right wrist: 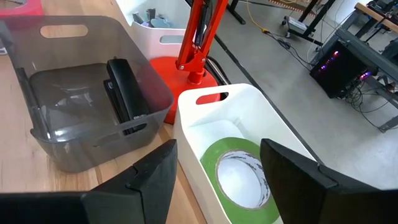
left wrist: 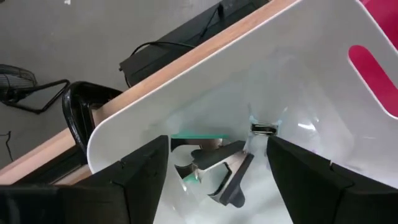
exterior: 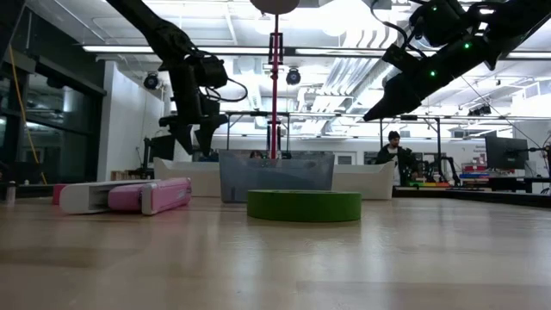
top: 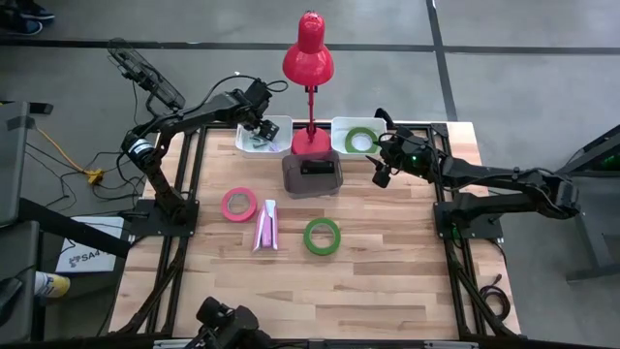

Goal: Pick and place Stapler, Stapler remover, tape
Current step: Put the pink tape into the right white bin

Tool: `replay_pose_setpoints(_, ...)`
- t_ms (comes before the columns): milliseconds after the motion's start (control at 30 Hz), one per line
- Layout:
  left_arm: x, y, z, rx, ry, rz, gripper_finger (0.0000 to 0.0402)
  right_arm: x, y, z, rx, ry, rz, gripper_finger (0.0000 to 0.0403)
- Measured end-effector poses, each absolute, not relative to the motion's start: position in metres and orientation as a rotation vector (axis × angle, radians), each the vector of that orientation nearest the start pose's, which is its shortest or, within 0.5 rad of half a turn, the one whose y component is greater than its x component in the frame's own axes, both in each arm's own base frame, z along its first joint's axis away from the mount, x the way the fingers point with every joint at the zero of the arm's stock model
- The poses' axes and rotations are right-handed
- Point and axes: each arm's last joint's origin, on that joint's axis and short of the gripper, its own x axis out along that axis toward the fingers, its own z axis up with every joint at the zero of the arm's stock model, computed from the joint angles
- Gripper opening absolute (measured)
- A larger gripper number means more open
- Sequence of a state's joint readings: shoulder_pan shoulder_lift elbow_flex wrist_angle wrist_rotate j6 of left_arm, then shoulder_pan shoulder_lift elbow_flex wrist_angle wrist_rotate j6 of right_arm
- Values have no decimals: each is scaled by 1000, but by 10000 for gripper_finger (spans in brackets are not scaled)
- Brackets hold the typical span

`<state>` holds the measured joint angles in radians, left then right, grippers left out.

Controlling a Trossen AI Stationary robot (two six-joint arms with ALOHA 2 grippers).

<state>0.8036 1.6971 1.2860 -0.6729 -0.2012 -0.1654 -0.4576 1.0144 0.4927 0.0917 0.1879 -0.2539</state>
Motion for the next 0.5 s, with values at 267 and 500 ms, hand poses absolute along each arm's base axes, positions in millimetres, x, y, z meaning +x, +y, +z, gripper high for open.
replay_pose_setpoints(267, 235, 252, 236, -467, 1041, 950, 268, 186, -98, 217, -182, 514, -575, 220)
replay_pose_setpoints(500, 233, 244, 234, -495, 1112, 900, 268, 186, -98, 217, -194, 519, -572, 220)
